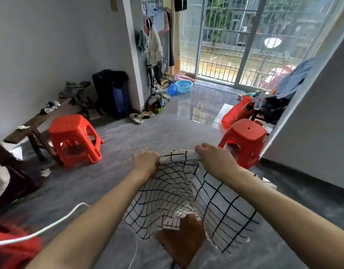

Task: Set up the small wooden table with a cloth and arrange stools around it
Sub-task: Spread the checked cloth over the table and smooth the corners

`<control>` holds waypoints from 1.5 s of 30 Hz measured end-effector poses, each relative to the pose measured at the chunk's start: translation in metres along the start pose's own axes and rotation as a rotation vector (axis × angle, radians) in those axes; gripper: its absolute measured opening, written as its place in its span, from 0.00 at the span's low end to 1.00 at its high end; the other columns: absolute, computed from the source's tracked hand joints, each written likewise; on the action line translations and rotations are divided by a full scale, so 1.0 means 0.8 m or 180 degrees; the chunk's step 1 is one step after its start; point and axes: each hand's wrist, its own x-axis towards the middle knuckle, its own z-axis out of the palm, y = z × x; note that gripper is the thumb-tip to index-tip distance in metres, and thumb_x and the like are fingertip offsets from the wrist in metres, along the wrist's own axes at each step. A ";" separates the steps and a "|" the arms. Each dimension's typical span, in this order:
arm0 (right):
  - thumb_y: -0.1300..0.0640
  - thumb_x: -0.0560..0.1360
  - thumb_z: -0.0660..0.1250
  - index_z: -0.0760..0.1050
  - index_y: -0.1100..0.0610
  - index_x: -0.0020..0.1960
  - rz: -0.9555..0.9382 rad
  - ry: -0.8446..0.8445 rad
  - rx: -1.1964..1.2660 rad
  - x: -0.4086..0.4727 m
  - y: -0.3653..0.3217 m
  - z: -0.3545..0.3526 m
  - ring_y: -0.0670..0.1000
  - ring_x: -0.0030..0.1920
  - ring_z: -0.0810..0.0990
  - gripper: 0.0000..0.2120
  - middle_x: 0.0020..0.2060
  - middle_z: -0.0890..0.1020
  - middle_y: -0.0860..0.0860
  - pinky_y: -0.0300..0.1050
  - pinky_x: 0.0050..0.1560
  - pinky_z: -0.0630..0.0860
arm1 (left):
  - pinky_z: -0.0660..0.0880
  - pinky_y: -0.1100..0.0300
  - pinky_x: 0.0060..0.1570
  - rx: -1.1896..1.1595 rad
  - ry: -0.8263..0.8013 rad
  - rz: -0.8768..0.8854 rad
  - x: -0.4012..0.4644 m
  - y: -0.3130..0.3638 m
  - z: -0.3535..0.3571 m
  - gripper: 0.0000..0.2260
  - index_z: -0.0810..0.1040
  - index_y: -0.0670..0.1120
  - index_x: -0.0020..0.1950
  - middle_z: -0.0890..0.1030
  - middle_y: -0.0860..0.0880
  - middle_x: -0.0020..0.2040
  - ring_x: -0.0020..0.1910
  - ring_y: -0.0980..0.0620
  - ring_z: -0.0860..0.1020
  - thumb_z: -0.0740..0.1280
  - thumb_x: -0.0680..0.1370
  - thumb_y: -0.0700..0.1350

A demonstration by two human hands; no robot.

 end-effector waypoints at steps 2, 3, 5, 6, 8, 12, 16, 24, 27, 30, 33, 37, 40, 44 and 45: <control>0.63 0.77 0.58 0.69 0.55 0.53 0.0103 0.0106 -0.0011 0.009 0.043 -0.007 0.59 0.42 0.81 0.07 0.44 0.75 0.51 0.54 0.39 0.77 | 0.73 0.49 0.55 -0.0112 -0.0117 -0.0191 0.011 -0.016 0.017 0.09 0.81 0.51 0.50 0.83 0.48 0.51 0.56 0.44 0.78 0.63 0.76 0.40; 0.62 0.77 0.58 0.69 0.54 0.52 0.0151 0.0169 -0.0011 0.012 0.067 -0.011 0.59 0.41 0.81 0.06 0.43 0.75 0.51 0.55 0.40 0.78 | 0.74 0.49 0.52 -0.0223 -0.0118 -0.0303 0.016 -0.028 0.026 0.09 0.81 0.51 0.48 0.83 0.47 0.50 0.55 0.43 0.79 0.63 0.76 0.41; 0.61 0.77 0.59 0.70 0.53 0.52 0.0121 0.0190 -0.0046 0.017 0.113 -0.018 0.57 0.41 0.81 0.05 0.44 0.75 0.50 0.57 0.42 0.79 | 0.74 0.52 0.47 -0.0585 -0.0056 -0.0532 0.026 -0.047 0.038 0.06 0.80 0.50 0.42 0.84 0.45 0.47 0.52 0.41 0.80 0.64 0.75 0.43; 0.60 0.77 0.60 0.70 0.53 0.52 0.0014 0.0108 -0.0100 0.020 0.135 -0.019 0.57 0.40 0.81 0.05 0.44 0.75 0.49 0.57 0.42 0.79 | 0.73 0.53 0.45 -0.0677 -0.0044 -0.0562 0.034 -0.046 0.040 0.06 0.79 0.51 0.41 0.84 0.45 0.47 0.51 0.41 0.81 0.65 0.74 0.43; 0.57 0.78 0.60 0.70 0.53 0.53 -0.0256 -0.0002 -0.0171 0.024 0.163 -0.017 0.56 0.40 0.81 0.04 0.45 0.75 0.49 0.56 0.41 0.79 | 0.71 0.54 0.43 -0.0624 -0.0001 -0.0465 0.047 -0.038 0.028 0.05 0.80 0.51 0.42 0.84 0.45 0.48 0.51 0.42 0.81 0.66 0.74 0.42; 0.32 0.75 0.57 0.67 0.51 0.47 -0.0695 -0.0184 -0.0447 0.032 0.218 -0.020 0.52 0.36 0.78 0.22 0.39 0.74 0.46 0.45 0.32 0.70 | 0.71 0.54 0.42 -0.0342 0.0343 -0.0366 0.084 -0.018 -0.008 0.08 0.81 0.50 0.50 0.83 0.45 0.51 0.52 0.42 0.80 0.64 0.77 0.42; 0.39 0.73 0.62 0.67 0.52 0.55 -0.0721 -0.0258 -0.0857 0.036 0.249 -0.018 0.53 0.41 0.79 0.19 0.39 0.73 0.47 0.45 0.34 0.67 | 0.73 0.51 0.42 0.0324 0.0808 -0.0007 0.108 -0.018 -0.063 0.09 0.80 0.52 0.52 0.81 0.47 0.50 0.51 0.42 0.79 0.62 0.78 0.42; 0.41 0.77 0.55 0.70 0.47 0.45 0.0142 0.0017 -0.0693 0.063 0.349 -0.018 0.56 0.43 0.82 0.11 0.43 0.82 0.50 0.48 0.39 0.77 | 0.71 0.50 0.42 0.0874 0.1324 -0.0199 0.125 -0.046 -0.177 0.09 0.82 0.49 0.50 0.82 0.45 0.49 0.49 0.40 0.78 0.63 0.77 0.40; 0.40 0.79 0.55 0.67 0.48 0.39 0.0164 0.0095 -0.0388 0.060 0.362 -0.013 0.57 0.42 0.82 0.15 0.40 0.82 0.52 0.50 0.40 0.77 | 0.70 0.50 0.43 0.0967 0.1268 -0.0231 0.126 -0.051 -0.185 0.09 0.83 0.49 0.50 0.81 0.45 0.50 0.50 0.40 0.77 0.64 0.77 0.41; 0.48 0.80 0.59 0.65 0.47 0.37 0.0129 -0.0054 -0.0025 0.064 0.355 -0.016 0.59 0.44 0.80 0.14 0.40 0.81 0.54 0.50 0.42 0.73 | 0.71 0.46 0.49 0.0740 0.1442 -0.0448 0.132 -0.039 -0.176 0.05 0.84 0.49 0.46 0.74 0.44 0.50 0.51 0.39 0.73 0.68 0.76 0.43; 0.49 0.80 0.60 0.63 0.45 0.34 0.0174 -0.0132 0.0292 0.062 0.357 -0.012 0.57 0.43 0.80 0.16 0.35 0.74 0.47 0.51 0.44 0.74 | 0.65 0.44 0.55 0.0408 0.1538 -0.0864 0.137 -0.033 -0.156 0.06 0.84 0.51 0.43 0.73 0.44 0.48 0.50 0.39 0.73 0.68 0.75 0.44; 0.50 0.80 0.60 0.76 0.50 0.43 0.0302 -0.0324 0.0726 0.050 0.352 0.005 0.51 0.42 0.80 0.10 0.39 0.81 0.47 0.51 0.49 0.77 | 0.69 0.51 0.55 -0.0428 0.1211 -0.1665 0.154 -0.015 -0.133 0.11 0.84 0.53 0.47 0.83 0.45 0.51 0.53 0.41 0.79 0.63 0.75 0.43; 0.50 0.79 0.62 0.79 0.58 0.45 0.0441 -0.0367 0.0932 0.046 0.349 0.012 0.51 0.41 0.79 0.13 0.40 0.82 0.51 0.49 0.47 0.75 | 0.72 0.51 0.58 -0.1518 0.1207 -0.1945 0.179 0.019 -0.126 0.12 0.81 0.49 0.58 0.81 0.41 0.58 0.59 0.39 0.77 0.65 0.76 0.44; 0.53 0.79 0.64 0.73 0.57 0.34 0.0651 -0.0400 0.1373 0.042 0.334 0.012 0.47 0.30 0.74 0.16 0.29 0.77 0.48 0.46 0.38 0.73 | 0.70 0.54 0.59 -0.2373 0.0365 -0.0923 0.192 0.116 -0.117 0.43 0.51 0.48 0.80 0.68 0.40 0.72 0.67 0.40 0.71 0.73 0.72 0.40; 0.53 0.79 0.64 0.74 0.57 0.34 0.0721 -0.0417 0.1480 0.043 0.329 0.014 0.46 0.29 0.73 0.15 0.29 0.77 0.48 0.44 0.36 0.73 | 0.69 0.53 0.61 -0.2299 0.0020 -0.0687 0.188 0.142 -0.109 0.47 0.47 0.51 0.80 0.61 0.41 0.76 0.70 0.41 0.67 0.74 0.71 0.41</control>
